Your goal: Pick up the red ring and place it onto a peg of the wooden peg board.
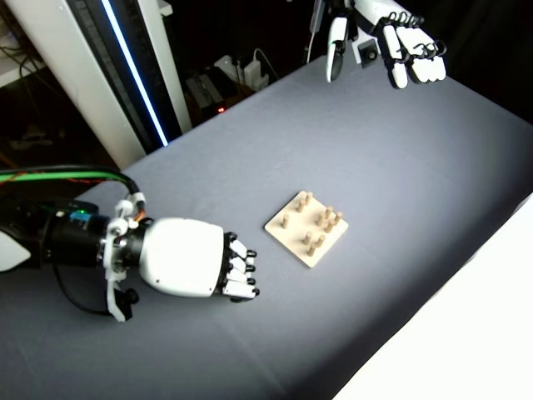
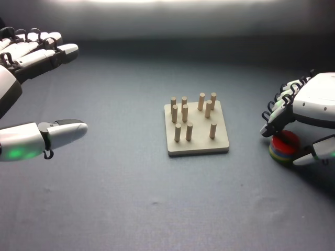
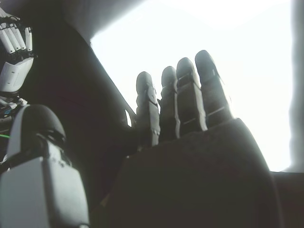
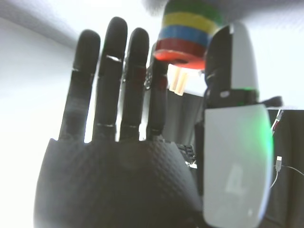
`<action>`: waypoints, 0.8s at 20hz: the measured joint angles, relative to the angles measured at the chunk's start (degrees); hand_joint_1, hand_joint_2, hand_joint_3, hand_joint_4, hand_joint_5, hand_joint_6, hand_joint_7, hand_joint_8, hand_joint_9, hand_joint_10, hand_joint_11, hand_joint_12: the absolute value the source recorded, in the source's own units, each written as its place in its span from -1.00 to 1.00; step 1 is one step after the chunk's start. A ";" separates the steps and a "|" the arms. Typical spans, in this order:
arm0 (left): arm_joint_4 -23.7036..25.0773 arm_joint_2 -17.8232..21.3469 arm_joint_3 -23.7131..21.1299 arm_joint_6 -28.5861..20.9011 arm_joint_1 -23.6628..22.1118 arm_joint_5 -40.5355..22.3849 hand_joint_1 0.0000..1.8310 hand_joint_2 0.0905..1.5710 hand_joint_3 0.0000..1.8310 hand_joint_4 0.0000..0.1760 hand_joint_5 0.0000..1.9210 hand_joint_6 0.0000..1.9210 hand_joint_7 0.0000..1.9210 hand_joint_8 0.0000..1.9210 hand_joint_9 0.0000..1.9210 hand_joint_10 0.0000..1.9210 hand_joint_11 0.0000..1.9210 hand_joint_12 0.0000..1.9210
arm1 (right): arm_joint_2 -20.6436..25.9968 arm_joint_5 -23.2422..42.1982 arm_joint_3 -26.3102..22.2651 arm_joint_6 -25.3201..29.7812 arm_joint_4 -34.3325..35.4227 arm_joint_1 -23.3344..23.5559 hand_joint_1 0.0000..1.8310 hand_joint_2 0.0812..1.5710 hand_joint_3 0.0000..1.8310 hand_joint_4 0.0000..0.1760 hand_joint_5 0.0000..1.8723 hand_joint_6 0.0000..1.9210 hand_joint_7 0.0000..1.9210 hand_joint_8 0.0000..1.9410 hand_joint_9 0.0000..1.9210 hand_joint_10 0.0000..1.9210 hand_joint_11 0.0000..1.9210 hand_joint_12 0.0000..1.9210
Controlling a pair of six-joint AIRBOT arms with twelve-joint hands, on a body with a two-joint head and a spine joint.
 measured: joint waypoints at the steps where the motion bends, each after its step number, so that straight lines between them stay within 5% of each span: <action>1: 0.00 0.00 0.00 0.00 0.00 0.00 -0.47 0.31 -1.00 -0.90 -0.63 -1.00 -0.79 -1.00 -0.81 -1.00 -1.00 -0.52 | 0.00 0.00 0.00 -0.02 0.02 0.00 0.31 0.34 -0.99 -1.00 0.00 -0.17 -0.01 -0.07 -0.27 -0.04 -0.46 0.45; 2: -0.02 0.00 0.00 0.00 0.00 0.00 -0.49 0.31 -1.00 -0.86 -0.63 -1.00 -0.79 -1.00 -0.81 -1.00 -1.00 -0.54 | 0.00 0.02 0.00 0.04 0.09 0.00 0.31 0.41 -1.00 -0.85 -0.07 0.11 -0.01 0.07 -0.24 -0.08 -0.44 0.42; 3: -0.04 0.00 0.00 0.00 0.00 0.00 -0.48 0.31 -1.00 -0.84 -0.63 -1.00 -0.80 -1.00 -0.82 -0.99 -1.00 -0.62 | 0.00 0.04 0.00 0.09 0.09 0.02 0.33 0.42 -1.00 -1.00 -0.07 0.11 0.03 0.10 -0.16 -0.03 -0.36 0.48; 4: -0.04 0.00 0.00 0.00 0.00 0.00 -0.47 0.30 -1.00 -0.85 -0.62 -1.00 -0.80 -1.00 -0.83 -0.99 -1.00 -0.67 | 0.00 0.02 0.00 0.07 0.04 0.02 0.47 0.39 -1.00 -1.00 -0.10 0.12 0.08 -0.06 -0.04 0.23 -0.28 0.55; 7: -0.02 0.00 0.00 0.00 0.00 0.00 -0.46 0.31 -1.00 -0.86 -0.62 -1.00 -0.80 -1.00 -0.83 -1.00 -1.00 -0.82 | 0.00 0.00 0.00 0.07 0.07 0.02 0.49 0.40 -1.00 -1.00 -0.13 0.21 0.04 -0.05 -0.04 0.31 -0.17 0.52; 9: -0.04 0.00 0.00 -0.02 0.00 0.00 -0.46 0.30 -1.00 -0.63 -0.63 -1.00 -0.81 -1.00 -0.84 -1.00 -1.00 -0.83 | -0.02 -0.17 -0.02 0.04 -0.11 0.50 0.50 0.41 -1.00 -1.00 -0.08 0.14 -0.01 0.08 -0.09 0.35 -0.22 0.46; 11: -0.20 0.00 -0.02 -0.04 0.55 -0.55 -0.43 0.30 -1.00 -0.75 -0.61 -1.00 -0.79 -1.00 -0.84 -1.00 -1.00 -0.89 | 0.00 1.46 -0.31 0.00 0.92 1.31 0.33 0.43 -1.00 -1.00 -0.06 0.10 0.00 0.18 -0.08 0.09 -0.23 0.45; 12: -0.44 0.00 -0.02 -0.04 0.72 -0.61 -0.44 0.29 -1.00 -0.72 -0.62 -1.00 -0.79 -1.00 -0.84 -1.00 -1.00 -0.85 | 0.00 2.73 -0.46 0.00 1.49 1.57 0.32 0.44 -1.00 -1.00 -0.06 0.12 -0.01 0.21 -0.10 0.15 -0.26 0.53; 14: -1.31 0.04 -0.09 -0.17 1.51 -1.86 -0.43 0.28 -1.00 -1.00 -0.61 -1.00 -0.76 -1.00 -0.82 -1.00 -1.00 -0.64 | -0.02 6.58 -1.14 -0.02 2.80 2.56 0.32 0.45 -1.00 -1.00 -0.07 0.11 -0.05 0.30 -0.16 0.35 -0.37 0.72; 15: -1.81 0.11 -0.17 -0.15 2.19 -2.23 -0.46 0.26 -1.00 -1.00 -0.60 -1.00 -0.74 -1.00 -0.80 -0.99 -1.00 -0.53 | -0.09 7.91 -1.14 0.04 2.47 3.37 0.33 0.41 -1.00 -1.00 -0.05 0.12 0.04 0.09 -0.13 0.11 -0.36 0.53; 16: -2.62 0.44 -0.57 -0.09 2.86 -2.10 -0.49 0.24 -1.00 -1.00 -0.59 -1.00 -0.73 -1.00 -0.78 -0.99 -1.00 -0.37 | -0.39 8.87 -1.14 -0.04 2.34 5.05 0.47 0.40 -1.00 -1.00 -0.07 0.08 0.03 0.05 -0.08 0.27 -0.25 0.43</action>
